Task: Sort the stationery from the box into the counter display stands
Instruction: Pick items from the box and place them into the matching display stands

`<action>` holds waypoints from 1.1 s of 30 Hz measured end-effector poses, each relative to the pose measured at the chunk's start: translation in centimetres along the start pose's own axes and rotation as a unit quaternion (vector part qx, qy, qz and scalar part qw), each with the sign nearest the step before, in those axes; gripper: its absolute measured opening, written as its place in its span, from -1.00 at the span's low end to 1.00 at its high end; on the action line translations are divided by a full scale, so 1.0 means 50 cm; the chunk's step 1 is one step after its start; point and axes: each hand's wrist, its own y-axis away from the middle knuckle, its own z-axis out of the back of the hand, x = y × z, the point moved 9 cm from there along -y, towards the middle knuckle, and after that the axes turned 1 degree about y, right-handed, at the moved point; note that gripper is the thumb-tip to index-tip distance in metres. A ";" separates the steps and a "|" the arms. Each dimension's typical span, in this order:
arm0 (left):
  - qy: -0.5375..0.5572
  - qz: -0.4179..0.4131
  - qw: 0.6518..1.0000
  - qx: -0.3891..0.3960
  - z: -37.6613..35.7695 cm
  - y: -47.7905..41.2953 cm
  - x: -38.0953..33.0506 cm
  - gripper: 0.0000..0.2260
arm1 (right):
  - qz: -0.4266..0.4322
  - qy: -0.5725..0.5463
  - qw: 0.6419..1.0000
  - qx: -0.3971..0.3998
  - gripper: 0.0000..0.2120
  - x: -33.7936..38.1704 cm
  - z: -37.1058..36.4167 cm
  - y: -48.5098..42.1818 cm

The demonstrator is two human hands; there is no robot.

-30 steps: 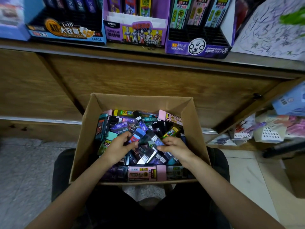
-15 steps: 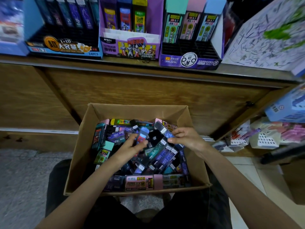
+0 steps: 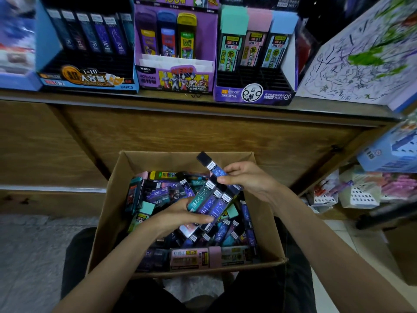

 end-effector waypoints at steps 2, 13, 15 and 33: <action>-0.006 -0.002 1.000 0.010 0.000 0.003 -0.007 -0.60 | -0.003 0.011 1.000 0.016 -0.74 0.009 -0.013 -0.003; -0.014 -0.042 0.995 -0.088 0.035 0.015 -0.034 -0.71 | 0.063 -0.073 0.994 -0.057 -0.81 0.050 -0.038 0.002; -0.017 -0.038 0.995 -0.093 0.039 0.024 -0.034 -0.74 | 0.072 -0.094 0.990 -0.082 -0.84 0.052 -0.031 0.009; -0.016 -0.164 0.940 -0.300 0.189 0.206 -0.271 -0.89 | 0.166 -0.100 0.970 -0.148 -0.89 0.247 -0.028 0.071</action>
